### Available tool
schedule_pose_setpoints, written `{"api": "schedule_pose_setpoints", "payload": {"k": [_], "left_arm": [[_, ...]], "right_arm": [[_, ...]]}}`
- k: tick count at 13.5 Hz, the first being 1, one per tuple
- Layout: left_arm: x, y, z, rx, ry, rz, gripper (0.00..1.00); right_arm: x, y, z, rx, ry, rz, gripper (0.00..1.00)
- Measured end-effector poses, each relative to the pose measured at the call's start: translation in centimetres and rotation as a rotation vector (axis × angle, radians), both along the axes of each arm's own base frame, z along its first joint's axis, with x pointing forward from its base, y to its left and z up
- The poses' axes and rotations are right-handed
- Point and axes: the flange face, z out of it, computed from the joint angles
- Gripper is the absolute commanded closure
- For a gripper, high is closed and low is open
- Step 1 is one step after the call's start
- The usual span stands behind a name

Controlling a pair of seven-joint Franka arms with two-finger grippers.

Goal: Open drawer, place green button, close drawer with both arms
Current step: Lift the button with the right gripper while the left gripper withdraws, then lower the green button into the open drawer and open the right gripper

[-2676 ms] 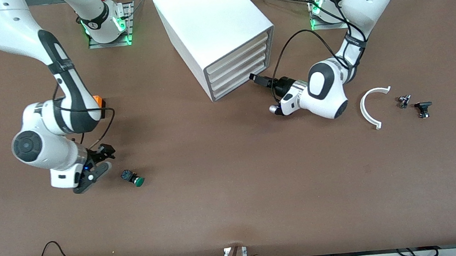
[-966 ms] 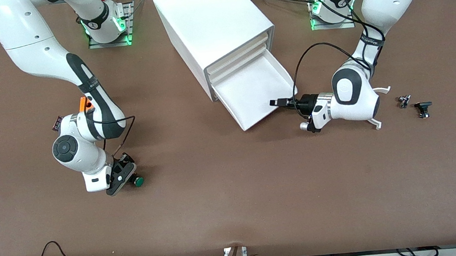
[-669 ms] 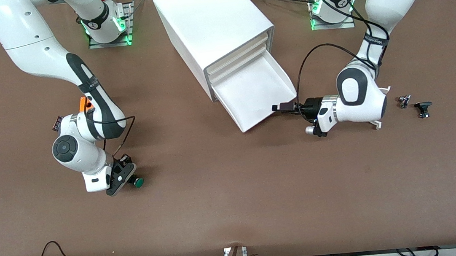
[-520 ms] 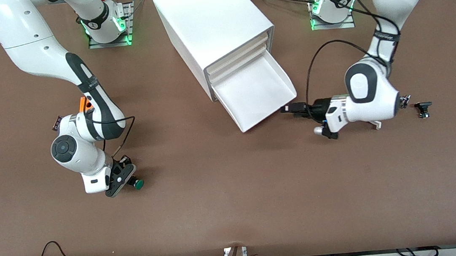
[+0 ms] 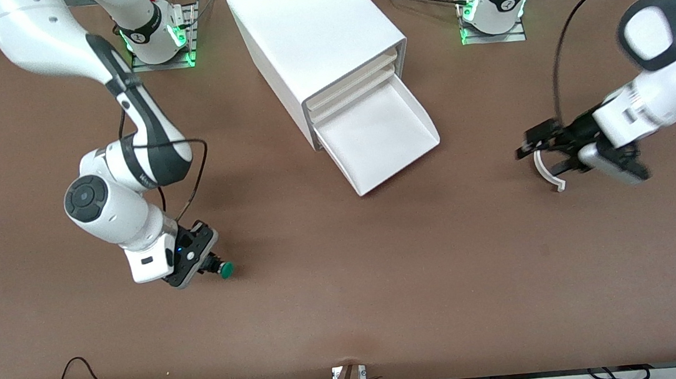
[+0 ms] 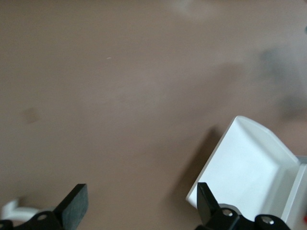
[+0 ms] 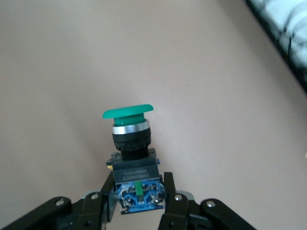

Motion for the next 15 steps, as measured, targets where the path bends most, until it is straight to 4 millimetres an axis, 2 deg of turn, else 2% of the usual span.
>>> {"api": "schedule_pose_setpoints", "payload": {"k": [2,4,6,8,10,13,15], "left_arm": [[-2.5,3.0,4.2,0.108,-0.002,-0.018,0.0],[-4.4,4.7,6.7,0.203,0.027,-0.01,0.0],[-5.1,5.0,8.4,0.291,0.084,0.047,0.0],[-5.5,4.5,9.4,0.36,0.126,0.089,0.0],[-5.4,4.2,9.3,0.371,0.143,0.102,0.0],[-5.1,4.2,8.6,0.371,0.157,0.108,0.0],[-5.1,4.2,8.6,0.371,0.158,0.109,0.0]], "right_arm": [[-1.2,5.4,3.3,0.013,-0.016,0.076,0.8],[-3.3,10.9,4.8,0.019,-0.015,0.156,0.8],[-5.4,14.8,6.0,0.02,0.005,0.219,0.8],[-8.0,19.2,6.8,0.031,0.007,0.29,0.79],[-10.8,23.0,6.4,0.013,0.005,0.405,0.78],[-15.2,28.6,3.5,-0.064,-0.002,0.585,0.76],[-17.6,31.2,1.9,-0.107,-0.008,0.655,0.75]]}}
